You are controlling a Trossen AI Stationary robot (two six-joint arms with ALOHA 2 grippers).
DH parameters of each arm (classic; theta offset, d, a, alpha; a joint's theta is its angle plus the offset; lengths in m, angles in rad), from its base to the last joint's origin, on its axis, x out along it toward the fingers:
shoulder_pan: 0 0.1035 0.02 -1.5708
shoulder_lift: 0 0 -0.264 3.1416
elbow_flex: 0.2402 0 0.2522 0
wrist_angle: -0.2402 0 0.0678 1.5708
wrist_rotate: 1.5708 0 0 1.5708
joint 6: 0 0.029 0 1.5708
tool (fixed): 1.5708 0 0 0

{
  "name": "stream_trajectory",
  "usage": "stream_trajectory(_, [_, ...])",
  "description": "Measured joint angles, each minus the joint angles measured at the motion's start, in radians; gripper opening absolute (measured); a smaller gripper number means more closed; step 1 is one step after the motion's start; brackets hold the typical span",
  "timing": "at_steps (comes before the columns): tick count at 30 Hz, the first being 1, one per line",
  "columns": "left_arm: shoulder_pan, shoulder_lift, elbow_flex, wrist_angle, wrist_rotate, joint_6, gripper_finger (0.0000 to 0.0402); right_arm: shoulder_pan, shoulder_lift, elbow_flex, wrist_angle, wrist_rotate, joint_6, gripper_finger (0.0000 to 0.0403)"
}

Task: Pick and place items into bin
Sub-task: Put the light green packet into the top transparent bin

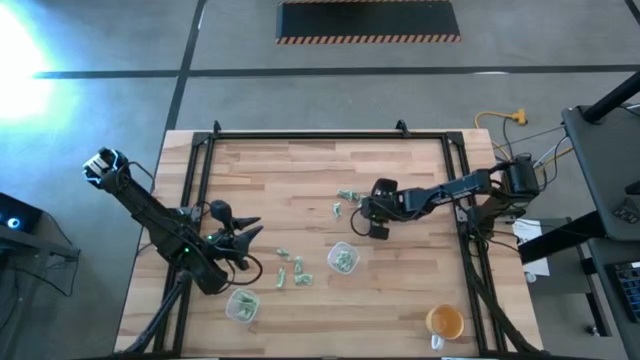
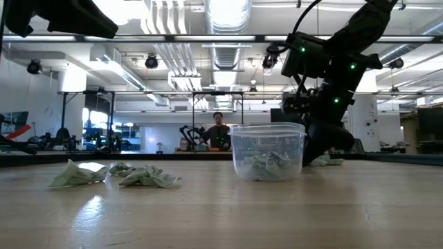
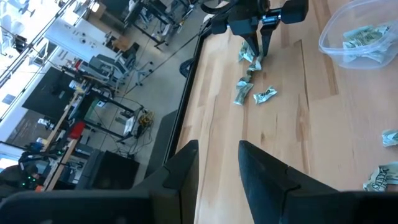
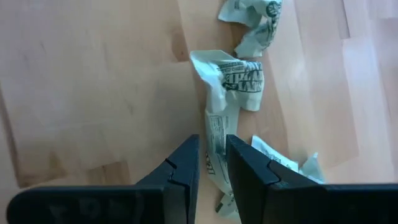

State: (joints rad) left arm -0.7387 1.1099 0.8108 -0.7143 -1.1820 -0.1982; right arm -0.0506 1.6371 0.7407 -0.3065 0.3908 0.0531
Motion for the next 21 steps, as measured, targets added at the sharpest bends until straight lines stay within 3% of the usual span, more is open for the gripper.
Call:
stream_trajectory(6, [0.0, 0.0, 0.0, 0.0, 0.0, 0.0, 0.0096, -0.005, 0.0, -0.008, -0.001, 0.0, -0.004, 0.0063])
stream_trajectory(12, [0.0, 0.0, 0.0, 0.0, 0.0, 0.0, 0.0096, -0.005, 0.0, -0.01, -0.003, -0.007, -0.035, 0.0014])
stream_trajectory(21, [0.0, 0.0, 0.0, 0.0, 0.0, 0.0, 0.0096, 0.002, -0.024, -0.008, -0.03, -0.008, -0.037, 0.0008])
